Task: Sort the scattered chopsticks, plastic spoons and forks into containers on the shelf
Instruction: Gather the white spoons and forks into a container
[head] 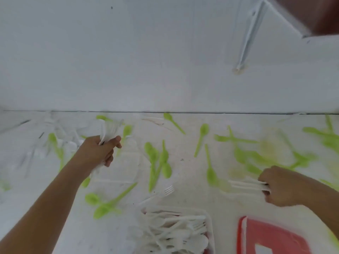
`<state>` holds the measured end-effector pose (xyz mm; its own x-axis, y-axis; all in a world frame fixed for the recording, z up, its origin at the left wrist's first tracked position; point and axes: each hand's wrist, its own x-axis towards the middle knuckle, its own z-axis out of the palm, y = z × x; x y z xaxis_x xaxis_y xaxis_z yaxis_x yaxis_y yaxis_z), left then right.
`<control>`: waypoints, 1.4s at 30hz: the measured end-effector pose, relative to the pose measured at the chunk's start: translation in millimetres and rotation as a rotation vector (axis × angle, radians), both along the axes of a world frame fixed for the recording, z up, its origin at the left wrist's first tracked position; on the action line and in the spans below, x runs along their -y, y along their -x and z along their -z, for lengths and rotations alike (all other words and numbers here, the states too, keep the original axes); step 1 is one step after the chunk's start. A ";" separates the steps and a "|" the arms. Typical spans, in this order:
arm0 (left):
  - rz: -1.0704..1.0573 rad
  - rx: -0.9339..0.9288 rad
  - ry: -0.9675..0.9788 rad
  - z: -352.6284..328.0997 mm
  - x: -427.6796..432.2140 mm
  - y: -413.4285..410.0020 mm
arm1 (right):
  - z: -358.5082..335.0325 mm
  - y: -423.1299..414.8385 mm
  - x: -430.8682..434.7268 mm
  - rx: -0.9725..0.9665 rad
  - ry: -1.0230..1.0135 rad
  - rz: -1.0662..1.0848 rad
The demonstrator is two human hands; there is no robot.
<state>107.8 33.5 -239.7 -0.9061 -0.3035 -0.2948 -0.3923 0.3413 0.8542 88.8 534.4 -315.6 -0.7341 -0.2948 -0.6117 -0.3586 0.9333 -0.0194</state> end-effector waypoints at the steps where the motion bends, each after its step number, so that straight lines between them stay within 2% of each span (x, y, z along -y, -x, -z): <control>1: 0.009 -0.006 -0.003 -5.7 7.2 5.8 | -17.4 10.5 3.7 -0.001 -0.025 0.014; 2: 0.020 -0.016 -0.007 -11.9 14.2 9.9 | -35.4 20.8 9.9 -0.027 0.001 0.045; 4: 0.036 -0.063 -0.019 -24.3 26.0 16.4 | -77.7 38.5 32.2 -0.107 0.219 0.150; 7: 0.040 -0.157 -0.075 -33.3 52.0 11.2 | -121.5 41.3 106.7 0.077 0.672 0.331; 9: 0.043 -0.170 -0.140 -30.1 79.7 1.8 | -130.1 36.6 172.4 0.135 0.835 0.348; 14: -0.020 -0.165 -0.204 1.2 186.5 -25.8 | -90.8 33.8 331.9 0.230 0.971 0.538; 18: -0.097 -0.057 -0.048 34.6 282.4 -52.1 | -47.6 34.7 431.8 0.332 1.067 0.730; 20: -0.162 0.007 -0.032 52.0 322.1 -60.0 | -25.8 37.8 475.5 0.326 1.107 0.835; 25: -0.144 0.082 0.053 81.4 371.0 -37.9 | 14.8 58.6 566.9 0.011 0.973 1.029; 28: -0.062 0.036 0.169 99.5 370.8 2.2 | 33.7 76.8 604.8 -0.240 0.786 0.937; 30: 0.066 -0.011 0.282 109.6 360.8 27.1 | 42.8 88.6 620.7 -0.339 0.639 0.844; 32: 0.256 -0.042 0.392 122.3 351.8 47.2 | 49.8 100.8 629.7 -0.400 0.558 0.792; 35: 0.482 0.006 0.571 134.7 343.5 63.4 | 60.4 115.6 631.7 -0.443 0.406 0.719; 38: 0.543 -0.008 0.657 143.2 343.3 68.2 | 64.8 124.5 631.5 -0.443 0.297 0.637; 42: 0.561 -0.026 0.653 147.2 351.3 71.6 | 51.9 132.2 634.2 -0.475 0.279 0.607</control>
